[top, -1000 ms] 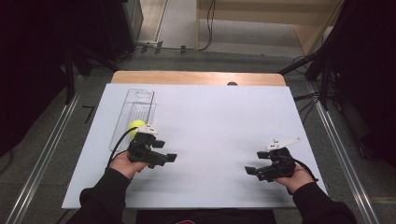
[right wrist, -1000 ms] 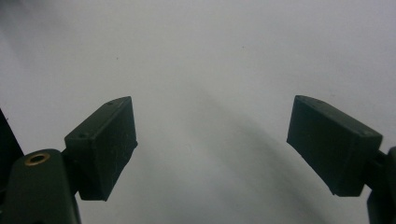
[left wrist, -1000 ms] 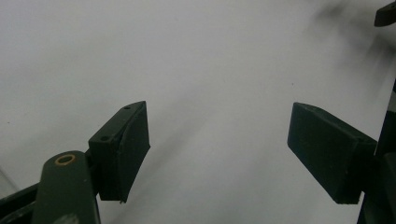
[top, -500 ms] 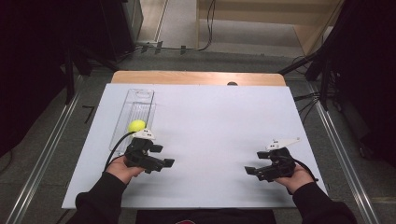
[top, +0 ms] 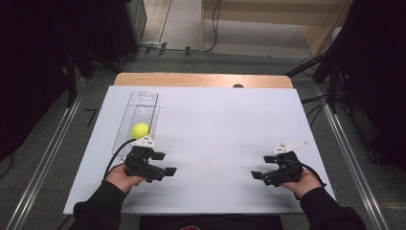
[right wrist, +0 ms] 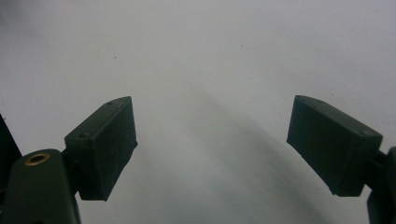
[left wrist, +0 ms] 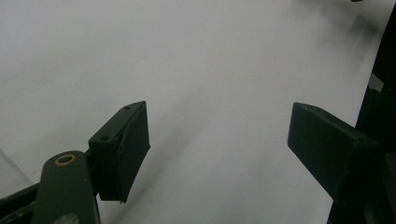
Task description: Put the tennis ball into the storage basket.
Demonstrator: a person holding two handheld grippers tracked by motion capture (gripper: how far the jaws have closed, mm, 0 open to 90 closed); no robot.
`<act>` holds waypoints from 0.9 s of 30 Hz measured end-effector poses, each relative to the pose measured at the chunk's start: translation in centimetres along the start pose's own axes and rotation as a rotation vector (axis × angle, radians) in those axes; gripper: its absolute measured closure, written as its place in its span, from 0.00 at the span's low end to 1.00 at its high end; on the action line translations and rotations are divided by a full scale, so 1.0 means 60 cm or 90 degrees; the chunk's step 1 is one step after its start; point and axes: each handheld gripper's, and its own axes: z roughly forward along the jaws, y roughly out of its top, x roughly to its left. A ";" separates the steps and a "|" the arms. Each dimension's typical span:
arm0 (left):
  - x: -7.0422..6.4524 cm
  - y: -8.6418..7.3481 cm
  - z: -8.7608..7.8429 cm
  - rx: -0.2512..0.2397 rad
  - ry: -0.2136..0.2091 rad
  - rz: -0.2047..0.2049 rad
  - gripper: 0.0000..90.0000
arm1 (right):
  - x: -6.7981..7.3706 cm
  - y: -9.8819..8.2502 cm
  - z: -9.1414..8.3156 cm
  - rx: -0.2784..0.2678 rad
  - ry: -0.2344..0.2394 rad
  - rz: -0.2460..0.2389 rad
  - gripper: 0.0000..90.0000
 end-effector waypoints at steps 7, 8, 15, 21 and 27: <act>0.001 -0.007 -0.004 0.000 0.006 0.001 0.24 | 0.000 0.000 0.000 0.000 -0.001 0.001 0.15; 0.002 -0.008 -0.005 0.000 0.005 0.004 0.24 | 0.000 0.000 0.000 0.000 -0.001 0.001 0.15; 0.002 -0.013 -0.010 -0.002 0.013 0.005 0.24 | 0.000 0.000 0.000 0.000 -0.001 0.002 0.15; 0.000 -0.015 -0.011 0.003 0.016 0.013 0.24 | 0.000 0.000 0.001 0.001 -0.001 0.001 0.15; 0.000 -0.015 -0.011 0.003 0.018 0.014 0.24 | 0.000 0.000 0.001 0.001 -0.001 0.001 0.15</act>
